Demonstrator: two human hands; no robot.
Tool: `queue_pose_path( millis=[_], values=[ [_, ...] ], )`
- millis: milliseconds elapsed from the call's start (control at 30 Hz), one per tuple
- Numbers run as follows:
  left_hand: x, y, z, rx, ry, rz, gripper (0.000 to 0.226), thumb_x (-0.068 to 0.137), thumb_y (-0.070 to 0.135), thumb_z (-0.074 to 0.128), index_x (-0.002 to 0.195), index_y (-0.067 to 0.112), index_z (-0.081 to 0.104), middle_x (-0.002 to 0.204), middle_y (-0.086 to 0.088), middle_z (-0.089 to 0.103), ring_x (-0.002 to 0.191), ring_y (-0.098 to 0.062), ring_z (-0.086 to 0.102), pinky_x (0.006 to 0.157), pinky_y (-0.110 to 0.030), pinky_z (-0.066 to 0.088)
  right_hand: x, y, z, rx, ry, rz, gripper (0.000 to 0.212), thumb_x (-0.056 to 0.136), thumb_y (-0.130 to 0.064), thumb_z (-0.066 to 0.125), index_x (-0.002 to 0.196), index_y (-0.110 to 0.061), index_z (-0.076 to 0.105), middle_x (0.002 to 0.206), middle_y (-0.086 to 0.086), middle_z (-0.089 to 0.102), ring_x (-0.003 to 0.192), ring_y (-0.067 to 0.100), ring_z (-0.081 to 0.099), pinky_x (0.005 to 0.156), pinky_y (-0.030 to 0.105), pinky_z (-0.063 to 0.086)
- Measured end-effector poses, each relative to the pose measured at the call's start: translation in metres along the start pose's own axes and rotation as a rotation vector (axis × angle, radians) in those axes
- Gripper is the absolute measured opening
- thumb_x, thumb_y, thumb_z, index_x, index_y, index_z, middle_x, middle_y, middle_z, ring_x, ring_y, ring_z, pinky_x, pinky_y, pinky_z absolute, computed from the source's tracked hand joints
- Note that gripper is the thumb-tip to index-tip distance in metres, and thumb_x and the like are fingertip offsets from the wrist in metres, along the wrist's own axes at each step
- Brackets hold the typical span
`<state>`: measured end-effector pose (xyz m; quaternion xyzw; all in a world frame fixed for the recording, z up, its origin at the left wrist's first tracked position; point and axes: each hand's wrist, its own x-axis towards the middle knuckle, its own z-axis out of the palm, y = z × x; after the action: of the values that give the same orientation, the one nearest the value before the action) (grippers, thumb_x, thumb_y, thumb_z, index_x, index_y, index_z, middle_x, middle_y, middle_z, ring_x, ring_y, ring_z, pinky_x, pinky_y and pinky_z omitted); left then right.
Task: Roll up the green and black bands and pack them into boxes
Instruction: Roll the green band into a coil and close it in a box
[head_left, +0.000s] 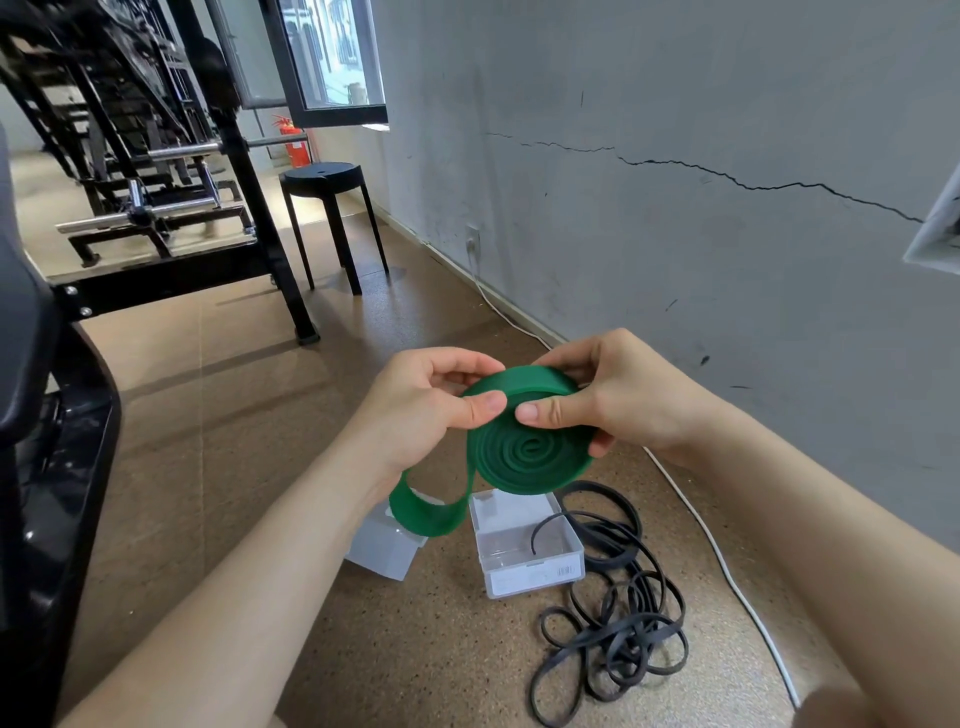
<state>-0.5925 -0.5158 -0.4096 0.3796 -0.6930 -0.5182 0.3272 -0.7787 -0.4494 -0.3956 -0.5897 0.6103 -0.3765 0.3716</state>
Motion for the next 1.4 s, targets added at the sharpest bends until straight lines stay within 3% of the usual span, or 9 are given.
queue_pose_path(
  millis=[200,367,600,733,867,967,1167,1267,1400],
  values=[
    [-0.002,0.000,0.002,-0.068,0.062,0.050,0.023,0.073,0.005,0.079,0.084,0.018,0.064,0.085,-0.007,0.065,0.077,-0.019,0.065,0.074,-0.033,0.053,-0.002,-0.002,0.001,0.132,-0.022,0.027,0.038,0.067,-0.039,0.077,0.098,-0.016,0.075,0.082,0.006,0.076,0.061,0.011,0.065,0.040,0.020,0.043],
    [-0.001,0.001,-0.004,0.040,0.029,0.111,0.025,0.062,0.030,0.084,0.074,0.025,0.063,0.077,-0.003,0.066,0.073,-0.017,0.064,0.076,-0.036,0.052,0.000,0.000,0.002,0.249,0.027,0.018,0.023,0.077,-0.026,0.075,0.095,-0.011,0.075,0.079,0.010,0.073,0.052,0.009,0.059,0.037,0.018,0.037],
    [-0.004,0.007,-0.009,-0.087,0.020,0.156,0.032,0.060,0.019,0.079,0.090,0.020,0.068,0.089,-0.003,0.074,0.082,-0.022,0.072,0.074,-0.033,0.058,0.003,0.004,0.003,0.412,0.083,0.001,0.034,0.071,-0.030,0.074,0.097,-0.008,0.074,0.080,0.005,0.071,0.052,0.007,0.056,0.036,0.018,0.033],
    [-0.005,0.010,-0.009,-0.099,0.095,0.197,0.028,0.060,0.017,0.079,0.087,0.019,0.074,0.087,-0.005,0.076,0.083,-0.023,0.073,0.078,-0.035,0.058,0.003,0.007,0.002,0.473,-0.026,0.045,0.040,0.070,-0.031,0.073,0.101,-0.007,0.070,0.087,0.009,0.071,0.056,0.013,0.062,0.040,0.020,0.046],
    [-0.011,0.014,-0.009,0.320,0.027,0.188,0.027,0.065,0.014,0.086,0.086,0.029,0.077,0.085,0.009,0.075,0.082,-0.005,0.070,0.082,-0.030,0.058,-0.003,0.006,-0.006,0.016,-0.263,0.112,0.033,0.082,-0.020,0.074,0.112,-0.011,0.063,0.103,0.003,0.072,0.086,0.023,0.071,0.059,0.029,0.059],
    [-0.013,0.014,-0.003,0.604,-0.046,0.188,0.024,0.068,0.020,0.085,0.084,0.036,0.076,0.082,0.016,0.073,0.081,0.002,0.066,0.084,-0.028,0.054,0.000,0.009,0.012,-0.360,-0.240,0.013,0.029,0.076,-0.023,0.081,0.101,-0.014,0.068,0.093,0.002,0.073,0.080,0.025,0.072,0.065,0.041,0.061],
    [-0.010,0.012,-0.014,0.513,-0.083,0.203,0.028,0.069,0.016,0.084,0.081,0.039,0.074,0.082,0.010,0.074,0.081,-0.005,0.069,0.083,-0.038,0.057,0.006,0.009,0.021,-0.125,-0.114,-0.029,0.036,0.073,-0.017,0.084,0.106,-0.016,0.071,0.087,0.004,0.074,0.072,0.022,0.073,0.058,0.032,0.059],
    [-0.007,0.007,-0.012,0.435,-0.048,0.229,0.027,0.067,0.015,0.085,0.079,0.034,0.072,0.085,0.009,0.074,0.086,-0.004,0.069,0.089,-0.037,0.055,0.005,0.007,0.018,-0.111,-0.044,-0.085,0.030,0.073,-0.014,0.083,0.101,-0.012,0.072,0.082,0.008,0.075,0.068,0.028,0.073,0.059,0.042,0.061],
    [-0.003,0.006,-0.014,0.339,0.048,0.258,0.027,0.059,0.031,0.087,0.073,0.030,0.065,0.091,0.009,0.075,0.089,-0.005,0.070,0.090,-0.037,0.055,0.005,0.005,0.012,0.009,0.025,-0.090,0.028,0.076,-0.008,0.080,0.102,-0.006,0.071,0.085,0.012,0.074,0.072,0.027,0.072,0.058,0.036,0.061]
  ],
)
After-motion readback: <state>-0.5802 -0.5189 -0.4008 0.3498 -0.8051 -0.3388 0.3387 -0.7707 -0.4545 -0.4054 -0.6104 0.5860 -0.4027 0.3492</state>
